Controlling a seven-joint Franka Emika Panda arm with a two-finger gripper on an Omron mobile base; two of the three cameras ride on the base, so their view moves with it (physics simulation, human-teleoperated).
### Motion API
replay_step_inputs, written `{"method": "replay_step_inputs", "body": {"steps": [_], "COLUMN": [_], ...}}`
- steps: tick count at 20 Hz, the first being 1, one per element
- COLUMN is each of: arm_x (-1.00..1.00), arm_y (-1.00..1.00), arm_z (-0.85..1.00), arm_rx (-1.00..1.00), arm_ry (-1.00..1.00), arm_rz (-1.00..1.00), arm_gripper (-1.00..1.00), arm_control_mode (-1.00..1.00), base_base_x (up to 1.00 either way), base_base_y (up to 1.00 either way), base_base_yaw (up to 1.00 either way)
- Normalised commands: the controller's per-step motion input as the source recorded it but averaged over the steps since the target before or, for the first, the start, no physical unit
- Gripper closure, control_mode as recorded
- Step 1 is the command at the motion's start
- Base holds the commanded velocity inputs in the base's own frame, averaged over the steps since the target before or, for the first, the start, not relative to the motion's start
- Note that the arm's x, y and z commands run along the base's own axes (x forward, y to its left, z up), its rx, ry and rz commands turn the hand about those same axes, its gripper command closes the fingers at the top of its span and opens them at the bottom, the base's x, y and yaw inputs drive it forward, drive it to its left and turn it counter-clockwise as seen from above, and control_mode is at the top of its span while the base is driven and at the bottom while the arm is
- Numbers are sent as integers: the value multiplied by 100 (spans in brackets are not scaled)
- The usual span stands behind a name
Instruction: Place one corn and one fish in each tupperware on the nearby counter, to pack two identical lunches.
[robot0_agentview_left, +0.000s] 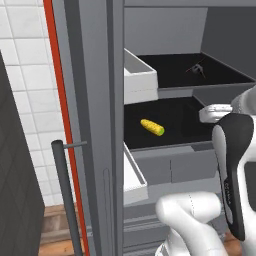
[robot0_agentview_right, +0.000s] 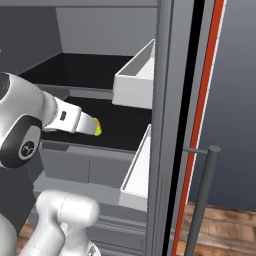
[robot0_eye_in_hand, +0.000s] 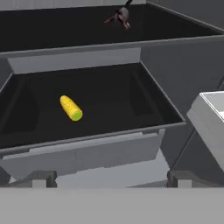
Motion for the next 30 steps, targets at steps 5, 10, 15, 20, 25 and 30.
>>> {"method": "replay_step_inputs", "body": {"steps": [5, 10, 15, 20, 25, 30], "arm_x": [11, 10, 29, 45, 49, 53], "arm_y": [-23, -5, 0, -4, -2, -17], "arm_z": [52, 55, 48, 11, -1, -5], "arm_rx": [9, 2, 0, 0, 0, 0], "arm_ry": [-18, -4, 0, 2, 0, 0], "arm_rz": [-7, -1, 0, 0, 0, 0], "arm_gripper": [-100, -100, -100, -100, -100, -100], "arm_control_mode": [-100, -100, -100, -100, -100, -100], "base_base_x": [0, 0, 0, 0, 0, 0], "base_base_y": [0, 0, 0, 0, 0, 0], "base_base_yaw": [0, 0, 0, 0, 0, 0]}}
